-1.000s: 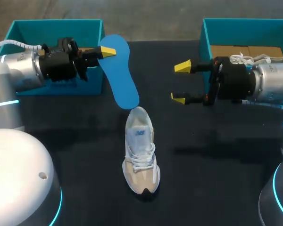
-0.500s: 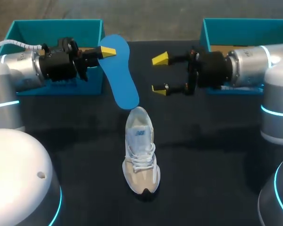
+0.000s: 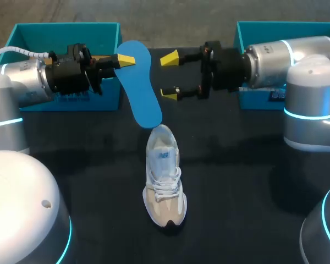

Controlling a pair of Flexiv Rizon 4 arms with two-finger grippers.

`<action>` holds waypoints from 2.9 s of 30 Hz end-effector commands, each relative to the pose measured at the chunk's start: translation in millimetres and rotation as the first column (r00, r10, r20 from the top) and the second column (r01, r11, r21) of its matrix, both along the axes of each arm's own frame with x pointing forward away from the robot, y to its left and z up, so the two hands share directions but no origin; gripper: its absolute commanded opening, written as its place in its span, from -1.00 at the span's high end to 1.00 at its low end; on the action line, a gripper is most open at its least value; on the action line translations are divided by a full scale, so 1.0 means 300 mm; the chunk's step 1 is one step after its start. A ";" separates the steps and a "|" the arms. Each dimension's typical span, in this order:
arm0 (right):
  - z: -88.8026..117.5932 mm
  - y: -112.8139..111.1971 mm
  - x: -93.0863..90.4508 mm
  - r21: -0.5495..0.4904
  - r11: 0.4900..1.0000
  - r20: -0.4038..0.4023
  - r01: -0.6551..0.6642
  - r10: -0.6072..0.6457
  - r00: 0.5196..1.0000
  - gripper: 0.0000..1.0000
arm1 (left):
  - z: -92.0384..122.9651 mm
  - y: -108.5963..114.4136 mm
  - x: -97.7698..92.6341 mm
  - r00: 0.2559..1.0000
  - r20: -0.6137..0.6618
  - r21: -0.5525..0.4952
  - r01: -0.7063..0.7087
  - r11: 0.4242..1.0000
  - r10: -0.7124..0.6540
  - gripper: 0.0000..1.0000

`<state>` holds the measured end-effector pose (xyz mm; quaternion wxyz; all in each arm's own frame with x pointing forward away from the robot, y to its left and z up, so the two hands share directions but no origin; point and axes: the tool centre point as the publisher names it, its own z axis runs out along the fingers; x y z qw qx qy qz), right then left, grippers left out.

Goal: Take the shoe out of the shoebox, open the shoe tongue, remove and reinsert the insole, then place the shoe into the shoebox

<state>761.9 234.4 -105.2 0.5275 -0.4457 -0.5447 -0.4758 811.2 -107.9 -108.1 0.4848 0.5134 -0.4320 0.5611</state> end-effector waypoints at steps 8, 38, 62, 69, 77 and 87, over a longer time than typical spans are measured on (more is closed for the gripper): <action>-0.011 0.029 0.031 -0.009 1.000 0.006 -0.002 0.003 1.000 -1.00 | 0.001 0.001 -0.005 1.000 -0.001 0.003 -0.002 1.000 0.002 1.00; -0.006 0.100 0.075 -0.010 1.000 0.021 0.016 -0.016 1.000 0.16 | 0.001 0.001 -0.005 1.000 -0.001 0.003 -0.002 1.000 0.002 1.00; 0.009 0.128 0.084 -0.026 0.999 0.037 0.039 -0.038 0.999 0.66 | 0.001 0.001 -0.005 1.000 -0.001 0.003 -0.002 1.000 0.002 1.00; -0.001 0.136 0.092 -0.026 0.999 0.028 0.035 -0.034 0.999 0.70 | 0.001 0.001 -0.005 1.000 -0.001 0.003 -0.002 1.000 0.002 1.00; -0.002 0.140 0.101 -0.031 0.999 0.025 0.032 -0.031 0.999 0.87 | 0.001 0.001 -0.005 1.000 -0.001 0.003 -0.002 1.000 0.002 1.00; -0.019 0.153 0.086 -0.022 0.999 0.016 0.030 -0.030 0.999 0.85 | 0.001 0.001 -0.005 1.000 -0.001 0.003 -0.002 1.000 0.002 1.00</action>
